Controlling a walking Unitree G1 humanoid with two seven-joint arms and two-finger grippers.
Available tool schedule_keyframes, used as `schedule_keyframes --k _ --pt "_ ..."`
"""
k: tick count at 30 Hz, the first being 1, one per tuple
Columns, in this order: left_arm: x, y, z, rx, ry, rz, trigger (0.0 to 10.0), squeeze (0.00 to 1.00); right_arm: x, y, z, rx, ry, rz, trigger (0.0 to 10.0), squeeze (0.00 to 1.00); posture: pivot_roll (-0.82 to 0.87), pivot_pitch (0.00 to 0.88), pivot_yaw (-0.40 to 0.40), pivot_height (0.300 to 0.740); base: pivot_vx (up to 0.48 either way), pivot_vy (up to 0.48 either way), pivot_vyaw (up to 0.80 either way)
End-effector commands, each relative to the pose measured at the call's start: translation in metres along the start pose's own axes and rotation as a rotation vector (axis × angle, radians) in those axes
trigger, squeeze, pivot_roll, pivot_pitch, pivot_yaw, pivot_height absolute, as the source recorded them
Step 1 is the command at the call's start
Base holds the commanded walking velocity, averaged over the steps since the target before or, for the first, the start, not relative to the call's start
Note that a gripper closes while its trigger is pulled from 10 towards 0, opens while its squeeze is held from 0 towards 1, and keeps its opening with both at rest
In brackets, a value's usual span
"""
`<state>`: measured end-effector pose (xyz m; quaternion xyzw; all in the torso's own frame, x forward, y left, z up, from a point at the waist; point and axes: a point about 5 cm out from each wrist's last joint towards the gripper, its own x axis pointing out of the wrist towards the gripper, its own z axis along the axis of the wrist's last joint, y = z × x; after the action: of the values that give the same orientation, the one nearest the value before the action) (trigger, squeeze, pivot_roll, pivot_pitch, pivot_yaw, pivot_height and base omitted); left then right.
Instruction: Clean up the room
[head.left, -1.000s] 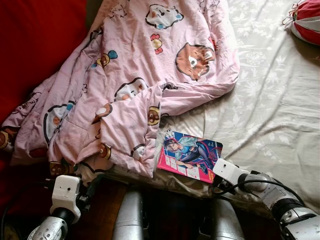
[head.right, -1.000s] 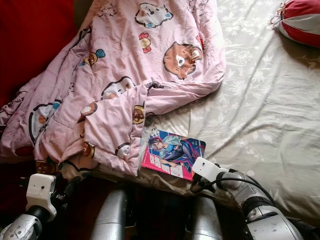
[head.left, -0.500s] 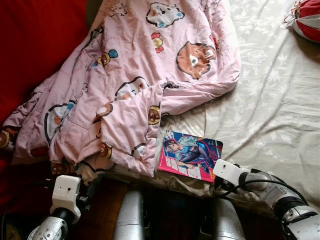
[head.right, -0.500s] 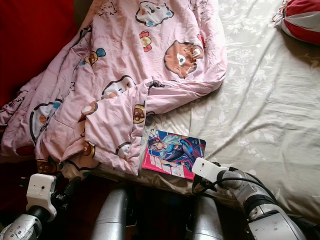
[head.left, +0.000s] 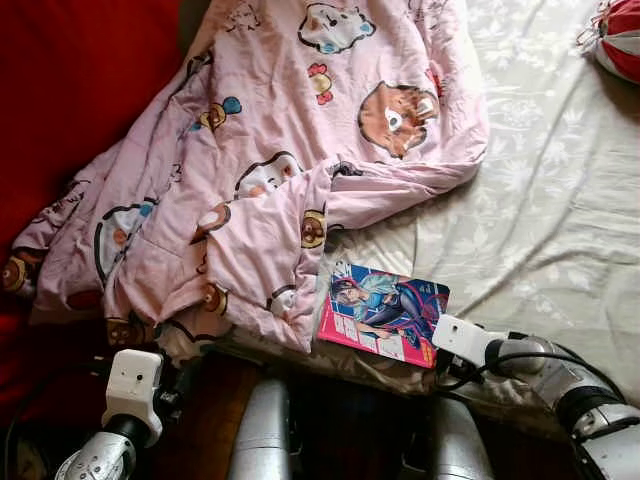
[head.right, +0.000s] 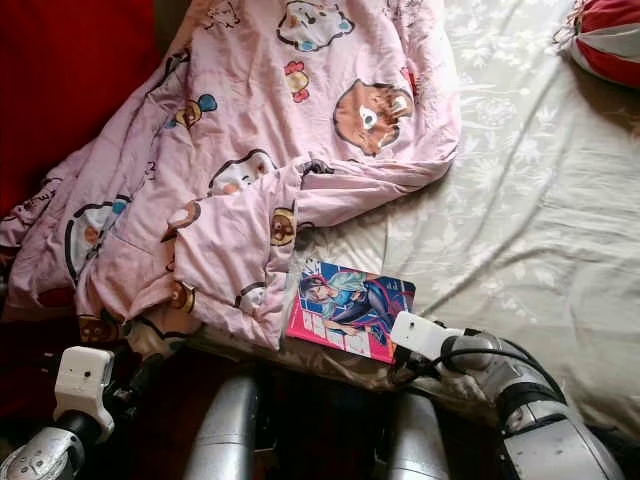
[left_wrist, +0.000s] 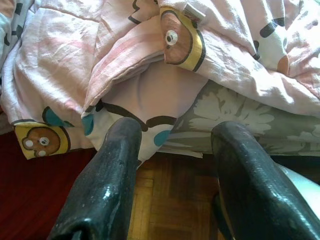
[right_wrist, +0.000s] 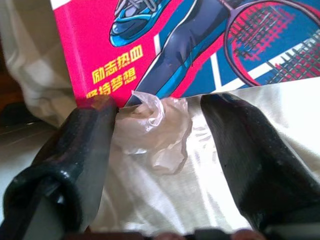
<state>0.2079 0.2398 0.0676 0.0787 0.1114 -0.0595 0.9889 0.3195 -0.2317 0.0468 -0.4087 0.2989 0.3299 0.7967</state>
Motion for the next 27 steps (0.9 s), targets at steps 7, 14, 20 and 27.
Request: schedule_keyframes --k 7,14,20,27 --pt "-0.007 0.003 -0.008 -0.001 0.043 0.005 10.0 0.00 0.000 0.005 -0.005 -0.052 0.031 0.030 10.0 0.00 0.25 0.350 0.105 0.631 0.000 0.000 0.00" --pt "-0.006 0.004 -0.008 -0.001 0.043 0.006 10.0 0.00 0.002 0.009 -0.005 -0.061 0.031 0.039 10.0 0.00 0.26 0.347 0.107 0.631 0.000 0.000 0.00" --pt "-0.005 0.005 -0.009 0.001 0.048 0.006 10.0 0.00 0.002 0.014 -0.009 -0.082 0.062 0.086 10.0 0.00 0.26 0.345 0.107 0.631 0.000 0.000 0.00" --pt "-0.003 0.005 -0.010 -0.001 0.048 0.004 10.0 0.00 0.002 0.015 -0.011 -0.098 0.077 0.098 10.0 0.00 0.26 0.337 0.108 0.631 0.000 0.000 0.00"
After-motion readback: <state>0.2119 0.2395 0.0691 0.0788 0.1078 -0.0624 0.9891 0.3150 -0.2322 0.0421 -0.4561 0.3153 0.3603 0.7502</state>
